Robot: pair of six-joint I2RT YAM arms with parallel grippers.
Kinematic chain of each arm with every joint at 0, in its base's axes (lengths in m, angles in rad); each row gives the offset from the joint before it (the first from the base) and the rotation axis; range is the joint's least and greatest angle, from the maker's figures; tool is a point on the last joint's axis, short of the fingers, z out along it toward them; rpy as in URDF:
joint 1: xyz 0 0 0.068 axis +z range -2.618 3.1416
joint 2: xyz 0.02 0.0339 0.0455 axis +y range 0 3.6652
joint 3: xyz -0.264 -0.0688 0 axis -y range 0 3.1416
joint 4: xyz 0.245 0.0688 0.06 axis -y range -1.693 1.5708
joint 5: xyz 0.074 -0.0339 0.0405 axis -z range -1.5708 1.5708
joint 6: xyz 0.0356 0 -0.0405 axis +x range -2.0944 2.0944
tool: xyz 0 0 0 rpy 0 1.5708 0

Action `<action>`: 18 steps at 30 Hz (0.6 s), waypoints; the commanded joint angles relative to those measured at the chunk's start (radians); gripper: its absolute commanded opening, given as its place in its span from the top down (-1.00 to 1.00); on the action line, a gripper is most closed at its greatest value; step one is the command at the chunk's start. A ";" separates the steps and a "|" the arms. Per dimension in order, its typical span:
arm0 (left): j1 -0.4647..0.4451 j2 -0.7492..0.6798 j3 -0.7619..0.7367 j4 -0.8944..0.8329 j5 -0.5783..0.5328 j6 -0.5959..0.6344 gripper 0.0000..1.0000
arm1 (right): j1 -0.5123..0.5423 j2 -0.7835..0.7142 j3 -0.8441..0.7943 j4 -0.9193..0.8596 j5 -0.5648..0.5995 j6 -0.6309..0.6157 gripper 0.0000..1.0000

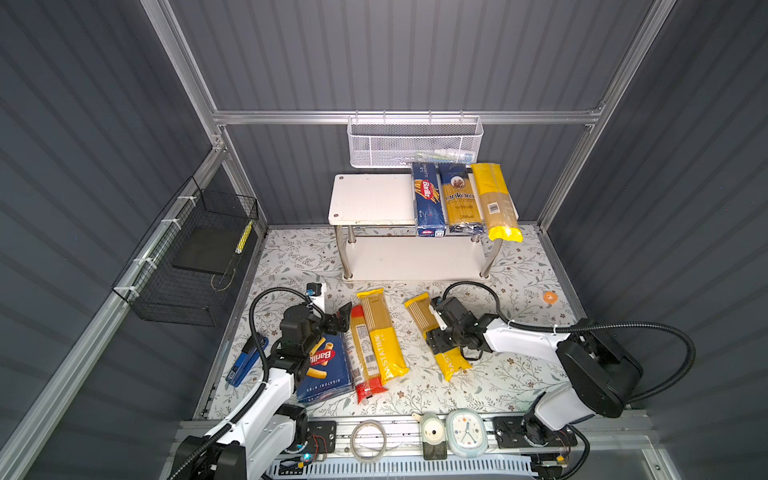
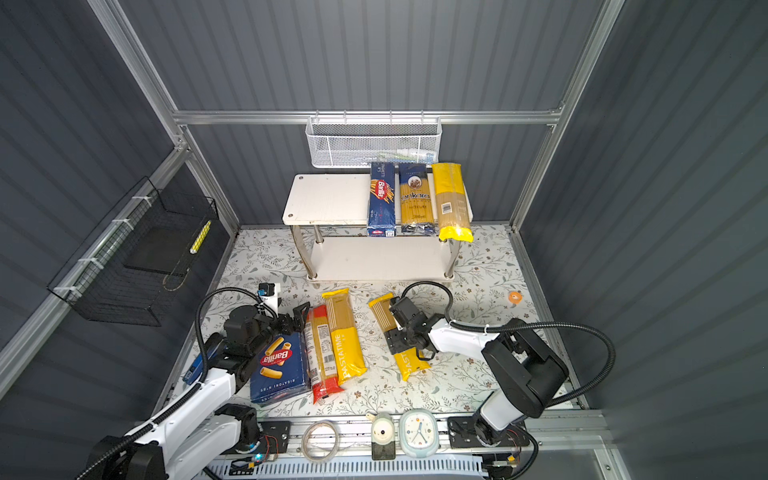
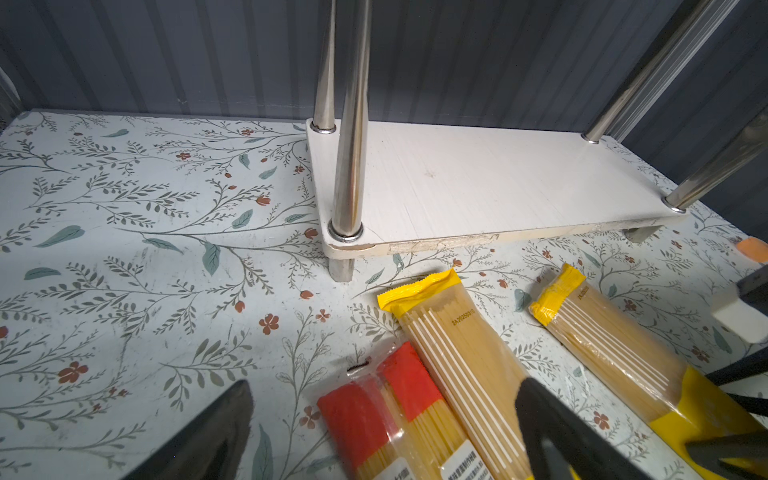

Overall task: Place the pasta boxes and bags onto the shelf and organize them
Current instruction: 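Close the right gripper on the Pastatime bag's end and lift it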

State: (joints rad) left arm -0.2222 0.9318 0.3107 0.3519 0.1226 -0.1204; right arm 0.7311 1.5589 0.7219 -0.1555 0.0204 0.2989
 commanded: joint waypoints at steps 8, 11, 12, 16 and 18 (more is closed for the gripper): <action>-0.006 -0.009 0.004 -0.009 -0.003 -0.009 -0.99 | 0.019 0.009 -0.028 -0.032 -0.036 0.072 -0.43; -0.005 -0.014 0.002 -0.009 -0.008 -0.010 -0.99 | 0.037 -0.020 -0.030 -0.029 0.012 0.095 -0.36; -0.006 -0.016 0.001 -0.009 -0.007 -0.010 -0.99 | 0.043 -0.030 -0.033 -0.024 0.027 0.102 -0.34; -0.005 -0.018 0.002 -0.009 -0.011 -0.012 -0.99 | 0.062 -0.055 -0.048 0.009 0.053 0.122 -0.15; -0.005 -0.018 0.002 -0.009 -0.010 -0.012 -0.99 | 0.067 -0.066 -0.059 0.030 0.059 0.137 -0.11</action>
State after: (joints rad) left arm -0.2222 0.9314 0.3107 0.3519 0.1223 -0.1204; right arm 0.7856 1.5120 0.6861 -0.1276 0.0643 0.4015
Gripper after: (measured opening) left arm 0.995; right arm 0.560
